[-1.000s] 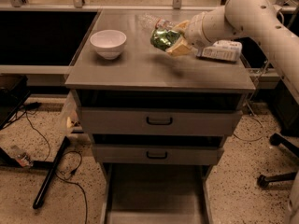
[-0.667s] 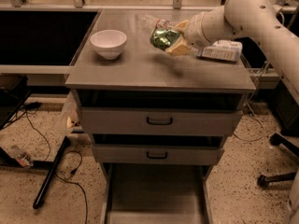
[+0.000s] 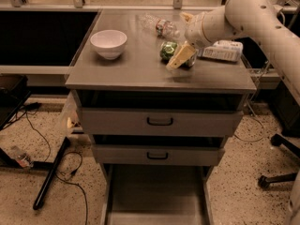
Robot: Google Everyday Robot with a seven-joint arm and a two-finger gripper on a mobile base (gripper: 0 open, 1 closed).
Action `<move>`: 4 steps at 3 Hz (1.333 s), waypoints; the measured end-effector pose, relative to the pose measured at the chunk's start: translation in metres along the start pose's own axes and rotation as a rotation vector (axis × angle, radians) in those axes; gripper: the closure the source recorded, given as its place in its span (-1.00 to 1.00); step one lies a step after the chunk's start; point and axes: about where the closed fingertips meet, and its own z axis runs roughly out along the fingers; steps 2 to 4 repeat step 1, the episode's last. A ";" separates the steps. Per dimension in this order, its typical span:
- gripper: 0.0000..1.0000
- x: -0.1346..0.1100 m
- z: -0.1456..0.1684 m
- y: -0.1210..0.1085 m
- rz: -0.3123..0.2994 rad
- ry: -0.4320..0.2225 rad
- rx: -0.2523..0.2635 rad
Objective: Pick green can from bottom drawer and place on counter
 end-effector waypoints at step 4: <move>-1.00 0.000 0.000 0.000 0.000 0.000 0.000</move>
Offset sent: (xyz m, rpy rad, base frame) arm 0.0000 0.0000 0.0000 0.0000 0.0000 0.0000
